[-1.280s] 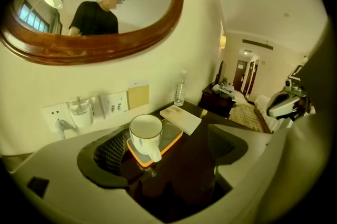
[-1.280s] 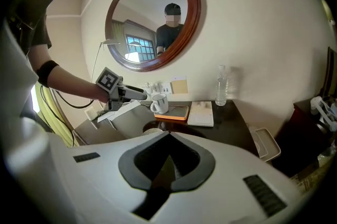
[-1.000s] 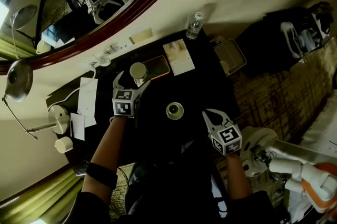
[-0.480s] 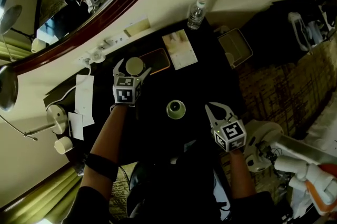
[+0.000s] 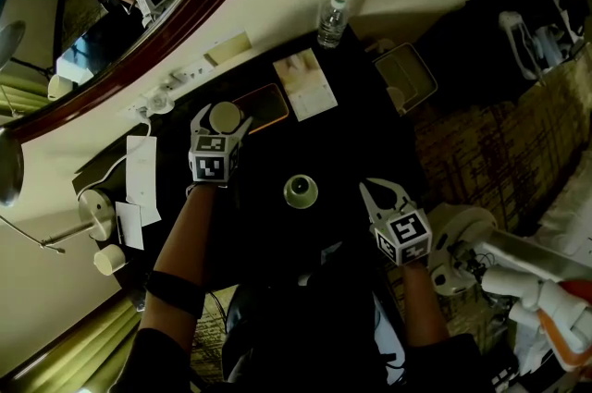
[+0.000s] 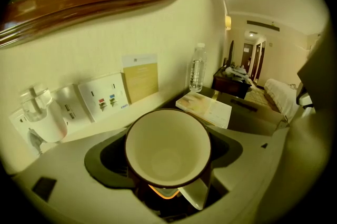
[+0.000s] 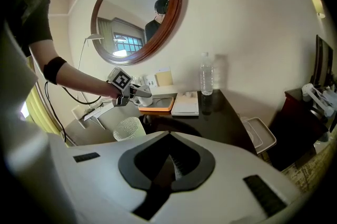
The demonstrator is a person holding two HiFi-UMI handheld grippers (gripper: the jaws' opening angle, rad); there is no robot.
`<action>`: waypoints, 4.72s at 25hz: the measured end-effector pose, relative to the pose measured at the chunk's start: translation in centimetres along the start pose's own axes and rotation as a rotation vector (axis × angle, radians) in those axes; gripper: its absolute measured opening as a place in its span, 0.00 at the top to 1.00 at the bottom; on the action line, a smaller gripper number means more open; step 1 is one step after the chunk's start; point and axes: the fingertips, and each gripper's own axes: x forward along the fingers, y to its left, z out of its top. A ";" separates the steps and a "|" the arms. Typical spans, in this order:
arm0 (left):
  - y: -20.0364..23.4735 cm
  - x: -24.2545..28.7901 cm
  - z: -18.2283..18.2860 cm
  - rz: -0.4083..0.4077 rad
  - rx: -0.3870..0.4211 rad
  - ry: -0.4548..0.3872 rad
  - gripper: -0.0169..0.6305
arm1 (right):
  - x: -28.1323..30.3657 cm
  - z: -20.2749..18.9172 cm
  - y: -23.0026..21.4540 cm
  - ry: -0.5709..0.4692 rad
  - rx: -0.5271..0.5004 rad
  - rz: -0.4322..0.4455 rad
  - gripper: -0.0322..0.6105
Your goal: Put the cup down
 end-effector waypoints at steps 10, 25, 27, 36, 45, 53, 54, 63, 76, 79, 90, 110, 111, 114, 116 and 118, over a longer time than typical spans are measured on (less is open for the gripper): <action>-0.7 -2.4 -0.6 0.005 0.046 -0.019 0.35 | 0.7 0.4 0.3 -0.010 -0.015 0.042 0.95; -4.5 -10.3 -1.3 0.065 -0.062 -0.062 0.35 | 0.6 4.1 0.1 0.009 -0.108 0.156 0.95; -5.3 -11.3 -1.9 0.072 -0.091 -0.057 0.35 | 0.6 4.4 0.1 0.014 -0.128 0.174 0.95; -8.2 -14.3 -4.8 0.137 -0.187 -0.045 0.35 | 0.8 6.1 -0.6 0.039 -0.232 0.251 0.95; -10.8 -15.0 -9.9 0.200 -0.281 0.004 0.35 | 2.8 6.5 -0.5 0.091 -0.340 0.335 0.95; -11.4 -14.6 -12.5 0.229 -0.308 0.026 0.35 | 3.6 7.2 0.3 0.111 -0.413 0.374 0.95; -11.4 -14.5 -12.7 0.232 -0.310 0.026 0.35 | 3.6 7.2 0.3 0.114 -0.419 0.374 0.95; -11.0 -14.4 -13.6 0.261 -0.324 0.009 0.35 | 3.2 7.6 0.4 0.111 -0.437 0.371 0.95; -11.4 -14.8 -13.6 0.251 -0.306 0.027 0.28 | 2.9 7.2 0.8 0.107 -0.412 0.365 0.95; -11.3 -15.8 -13.2 0.249 -0.294 0.027 0.27 | 2.9 7.2 1.2 0.100 -0.401 0.372 0.95; -8.9 -23.0 -7.3 0.290 -0.301 -0.072 0.27 | 2.9 9.7 2.1 0.050 -0.342 0.373 0.95; -6.2 -27.2 -1.1 0.222 -0.215 -0.202 0.88 | 1.1 12.2 2.9 -0.032 -0.267 0.299 0.95; -6.1 -27.4 -0.8 0.217 -0.208 -0.208 0.92 | 1.1 12.1 3.0 -0.036 -0.257 0.294 0.95; -5.8 -28.0 0.3 0.192 -0.182 -0.231 0.99 | 0.8 11.9 3.5 -0.041 -0.236 0.281 0.95; -5.7 -28.2 0.8 0.175 -0.169 -0.247 0.99 | 0.7 12.0 3.9 -0.046 -0.232 0.280 0.95; -5.7 -28.3 1.1 0.161 -0.168 -0.261 0.99 | 0.5 11.9 4.3 -0.051 -0.225 0.281 0.95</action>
